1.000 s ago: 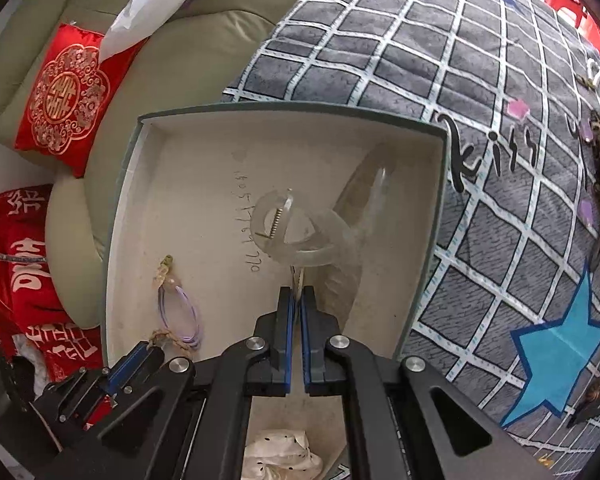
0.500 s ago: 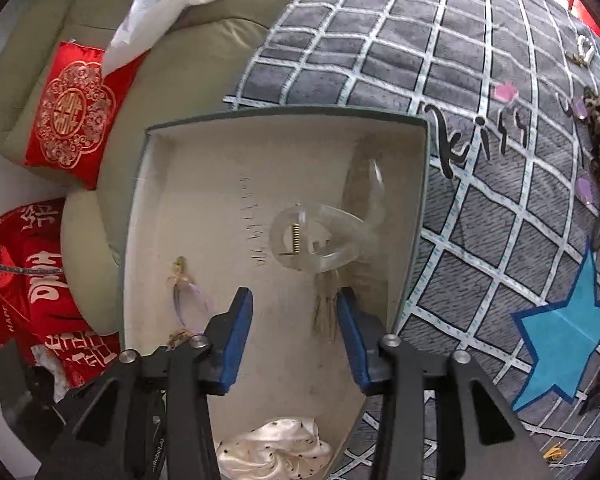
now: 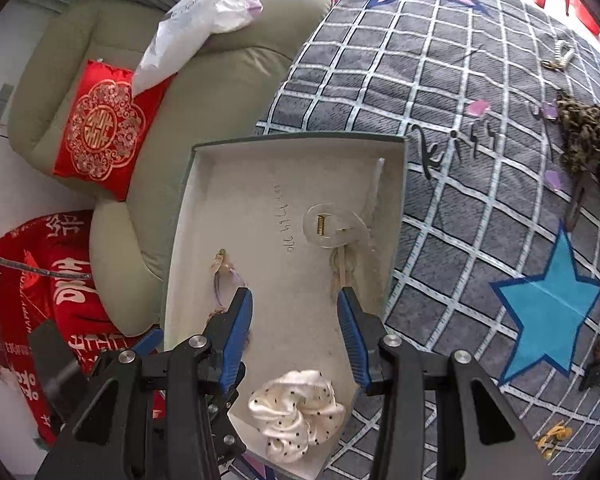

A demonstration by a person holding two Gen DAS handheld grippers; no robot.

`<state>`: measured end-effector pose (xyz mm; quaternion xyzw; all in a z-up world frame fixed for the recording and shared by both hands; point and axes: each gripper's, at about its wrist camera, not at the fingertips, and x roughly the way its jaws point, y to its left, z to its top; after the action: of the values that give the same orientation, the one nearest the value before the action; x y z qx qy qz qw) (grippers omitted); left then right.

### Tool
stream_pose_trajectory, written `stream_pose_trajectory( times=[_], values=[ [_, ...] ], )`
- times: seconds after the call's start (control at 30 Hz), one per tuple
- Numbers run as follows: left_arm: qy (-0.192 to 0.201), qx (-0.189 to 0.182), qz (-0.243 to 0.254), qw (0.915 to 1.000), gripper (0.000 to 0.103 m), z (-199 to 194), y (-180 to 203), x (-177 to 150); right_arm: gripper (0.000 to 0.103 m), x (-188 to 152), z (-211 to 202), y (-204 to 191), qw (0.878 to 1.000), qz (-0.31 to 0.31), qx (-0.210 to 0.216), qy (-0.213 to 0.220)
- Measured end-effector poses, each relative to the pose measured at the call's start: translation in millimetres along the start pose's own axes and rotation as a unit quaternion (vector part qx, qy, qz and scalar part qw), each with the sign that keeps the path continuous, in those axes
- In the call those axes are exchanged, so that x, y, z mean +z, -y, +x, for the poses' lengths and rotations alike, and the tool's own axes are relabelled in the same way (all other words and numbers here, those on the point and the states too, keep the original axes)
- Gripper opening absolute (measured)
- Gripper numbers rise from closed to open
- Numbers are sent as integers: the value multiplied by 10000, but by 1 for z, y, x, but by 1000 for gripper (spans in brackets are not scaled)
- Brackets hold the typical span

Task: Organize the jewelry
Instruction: 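Move both open tools back over the remaining jewelry on the rug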

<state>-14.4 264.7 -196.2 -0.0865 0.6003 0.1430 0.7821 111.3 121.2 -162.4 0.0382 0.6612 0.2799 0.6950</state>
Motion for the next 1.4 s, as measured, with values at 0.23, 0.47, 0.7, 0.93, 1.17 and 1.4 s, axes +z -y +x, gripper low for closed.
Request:
stream_pose_trajectory(
  times=[0.23, 0.47, 0.7, 0.93, 1.17, 1.4],
  values=[
    [191, 691, -18, 9974, 102, -24, 1, 3, 61, -12, -24, 9, 9998, 84, -27, 172],
    [121, 596, 204, 9979, 102, -43, 7, 4, 81, -30, -52, 25, 9991, 183, -110, 361],
    [240, 299, 302, 9988, 102, -75, 23, 5, 85, -60, -81, 55, 9975, 491, -154, 476],
    [346, -27, 636, 9974, 102, -105, 54, -5, 86, -100, -102, 97, 9925, 1051, -216, 583],
    [324, -284, 1080, 9932, 102, -124, 95, -16, 88, -146, -129, 142, 9849, 1463, -474, 790],
    [269, -352, 1450, 9884, 102, -126, 140, -17, 88, -175, -140, 194, 9749, 2076, -543, 600]
  ],
)
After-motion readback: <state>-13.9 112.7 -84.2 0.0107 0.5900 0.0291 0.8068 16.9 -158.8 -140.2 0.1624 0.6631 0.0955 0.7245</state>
